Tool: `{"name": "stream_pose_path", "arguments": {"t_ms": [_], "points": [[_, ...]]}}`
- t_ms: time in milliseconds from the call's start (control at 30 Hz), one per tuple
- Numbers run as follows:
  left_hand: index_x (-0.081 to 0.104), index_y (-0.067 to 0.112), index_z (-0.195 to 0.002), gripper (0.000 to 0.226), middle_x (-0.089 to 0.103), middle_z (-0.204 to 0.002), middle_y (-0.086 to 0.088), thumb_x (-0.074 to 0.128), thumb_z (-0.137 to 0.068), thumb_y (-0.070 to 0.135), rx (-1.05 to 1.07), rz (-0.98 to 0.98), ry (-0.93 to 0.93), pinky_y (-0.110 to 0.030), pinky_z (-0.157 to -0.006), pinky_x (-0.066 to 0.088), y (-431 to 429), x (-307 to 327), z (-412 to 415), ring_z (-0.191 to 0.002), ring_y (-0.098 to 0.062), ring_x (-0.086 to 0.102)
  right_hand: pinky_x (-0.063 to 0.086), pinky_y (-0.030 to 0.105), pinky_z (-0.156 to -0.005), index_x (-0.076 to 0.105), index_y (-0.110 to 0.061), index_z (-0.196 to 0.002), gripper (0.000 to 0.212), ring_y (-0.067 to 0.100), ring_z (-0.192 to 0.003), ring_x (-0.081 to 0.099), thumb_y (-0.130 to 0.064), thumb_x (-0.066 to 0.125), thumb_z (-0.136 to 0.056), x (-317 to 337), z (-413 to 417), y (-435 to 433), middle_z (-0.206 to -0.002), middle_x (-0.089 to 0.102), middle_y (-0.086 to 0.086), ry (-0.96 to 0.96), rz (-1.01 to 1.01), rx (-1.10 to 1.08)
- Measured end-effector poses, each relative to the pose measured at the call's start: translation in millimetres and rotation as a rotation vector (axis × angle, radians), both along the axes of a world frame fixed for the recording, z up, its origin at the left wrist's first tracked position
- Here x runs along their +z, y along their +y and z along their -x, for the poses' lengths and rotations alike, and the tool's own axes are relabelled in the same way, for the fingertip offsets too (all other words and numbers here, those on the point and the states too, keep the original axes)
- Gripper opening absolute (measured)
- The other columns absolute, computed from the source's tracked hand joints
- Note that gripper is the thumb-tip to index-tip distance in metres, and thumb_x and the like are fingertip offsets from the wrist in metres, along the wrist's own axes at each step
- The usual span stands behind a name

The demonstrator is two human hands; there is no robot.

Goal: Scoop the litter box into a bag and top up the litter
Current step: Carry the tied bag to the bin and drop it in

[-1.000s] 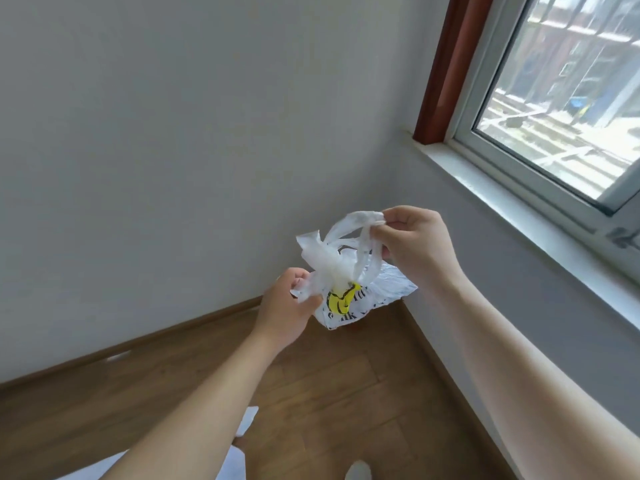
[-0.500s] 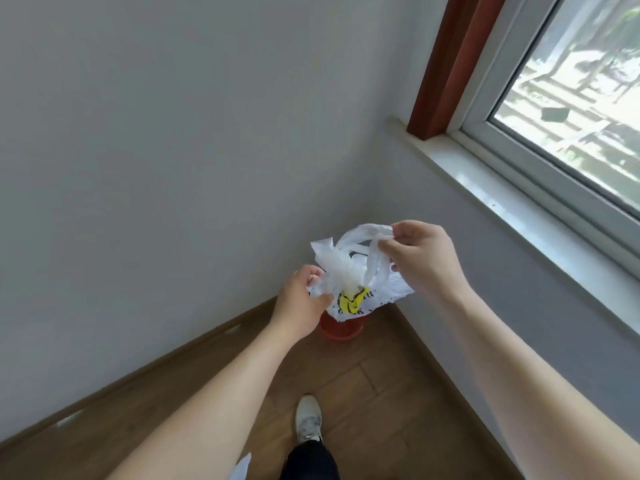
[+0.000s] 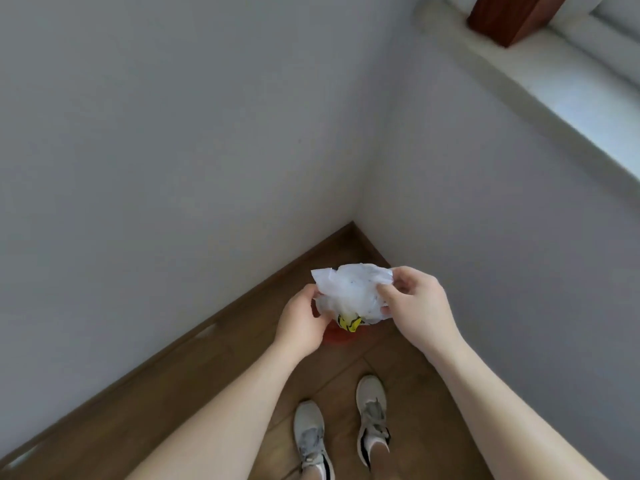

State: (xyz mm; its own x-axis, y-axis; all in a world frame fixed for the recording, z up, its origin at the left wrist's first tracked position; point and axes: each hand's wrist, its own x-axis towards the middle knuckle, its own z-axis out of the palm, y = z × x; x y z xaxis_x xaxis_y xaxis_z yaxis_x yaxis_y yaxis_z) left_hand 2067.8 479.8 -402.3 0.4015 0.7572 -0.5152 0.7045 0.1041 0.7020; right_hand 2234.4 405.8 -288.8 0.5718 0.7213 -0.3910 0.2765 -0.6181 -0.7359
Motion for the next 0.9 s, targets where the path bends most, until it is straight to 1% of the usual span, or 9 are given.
{"name": "stream_pose_path", "arguments": {"t_ms": [100,233,367,467,533,667,767,833,900], "points": [[0.054,0.034,-0.128,0.040,0.063,-0.123,0.013,0.065,-0.090,0.038,-0.010,0.008,0.062,-0.031,-0.087,0.052,17.8,-69.2,-10.3,-0.110,-0.011,0.060,0.059,0.032,-0.074,0.068,-0.026,-0.096,0.012,0.011,-0.084,0.068,-0.024,0.056,-0.094,-72.8,-8.1,16.3,-0.088,0.069,-0.008,0.080,0.040,0.000],[0.059,0.039,-0.115,0.027,0.068,-0.105,0.018,0.060,-0.088,0.037,-0.039,0.006,0.082,-0.030,-0.076,0.056,29.6,-153.8,-25.0,-0.096,-0.008,0.065,0.060,0.047,-0.079,0.069,-0.021,-0.089,0.013,0.016,-0.084,0.070,-0.026,0.057,-0.091,-160.0,-19.8,33.2,-0.085,0.072,-0.001,0.215,0.072,-0.038],[0.061,0.037,-0.116,0.024,0.069,-0.107,0.018,0.060,-0.092,0.035,-0.043,0.007,0.093,-0.029,-0.078,0.055,24.6,-213.6,-31.0,-0.097,-0.006,0.065,0.058,0.040,-0.082,0.066,-0.019,-0.094,0.013,0.015,-0.087,0.066,-0.026,0.056,-0.096,-224.7,-25.2,39.1,-0.091,0.071,0.001,0.221,0.117,-0.002],[0.062,0.034,-0.095,0.004,0.066,-0.096,0.018,0.061,-0.093,0.032,-0.015,-0.019,0.135,-0.025,-0.073,0.049,18.1,-245.2,-26.6,-0.092,-0.008,0.062,0.057,0.049,-0.078,0.064,-0.006,-0.083,0.023,0.025,-0.080,0.067,-0.023,0.056,-0.095,-264.8,-26.3,38.5,-0.079,0.068,0.011,0.239,0.160,0.005],[0.059,0.034,-0.090,0.006,0.064,-0.093,0.017,0.061,-0.093,0.030,0.000,-0.030,0.182,-0.017,-0.067,0.039,14.7,-259.8,-22.0,-0.090,-0.008,0.059,0.057,0.051,-0.074,0.063,-0.001,-0.080,0.024,0.032,-0.077,0.067,-0.019,0.057,-0.095,-286.9,-26.0,38.3,-0.077,0.065,0.017,0.288,0.205,-0.011],[0.063,0.029,-0.108,0.014,0.063,-0.109,0.017,0.062,-0.094,0.031,0.017,-0.011,0.188,-0.014,-0.078,0.036,8.3,-273.6,-10.5,-0.101,-0.002,0.052,0.051,0.032,-0.062,0.068,-0.011,-0.085,0.019,0.017,-0.068,0.063,-0.019,0.055,-0.095,-311.8,-21.8,41.8,-0.074,0.067,0.004,0.327,0.232,0.040],[0.062,0.030,-0.116,0.023,0.062,-0.117,0.017,0.063,-0.093,0.032,0.010,-0.008,0.173,-0.019,-0.089,0.037,7.0,-278.7,-4.0,-0.110,-0.002,0.053,0.051,0.027,-0.078,0.068,-0.014,-0.103,0.016,0.012,-0.092,0.064,-0.021,0.058,-0.093,-326.2,-21.8,44.7,-0.096,0.070,-0.002,0.287,0.239,0.075],[0.059,0.031,-0.120,0.029,0.061,-0.122,0.016,0.065,-0.092,0.034,0.002,0.009,0.164,-0.021,-0.093,0.039,6.7,-278.4,-3.8,-0.113,-0.002,0.052,0.049,0.032,-0.097,0.059,-0.015,-0.128,0.038,0.016,-0.114,0.060,-0.019,0.060,-0.090,-329.8,-21.7,44.5,-0.122,0.065,0.000,0.260,0.288,0.118],[0.056,0.036,-0.123,0.037,0.060,-0.127,0.017,0.067,-0.089,0.041,0.001,0.019,0.153,-0.026,-0.095,0.043,7.7,-277.6,-5.2,-0.116,-0.004,0.053,0.044,0.032,-0.106,0.050,-0.014,-0.140,0.053,0.019,-0.125,0.054,-0.021,0.062,-0.089,-328.0,-21.6,43.0,-0.136,0.058,0.003,0.229,0.321,0.134]]}}
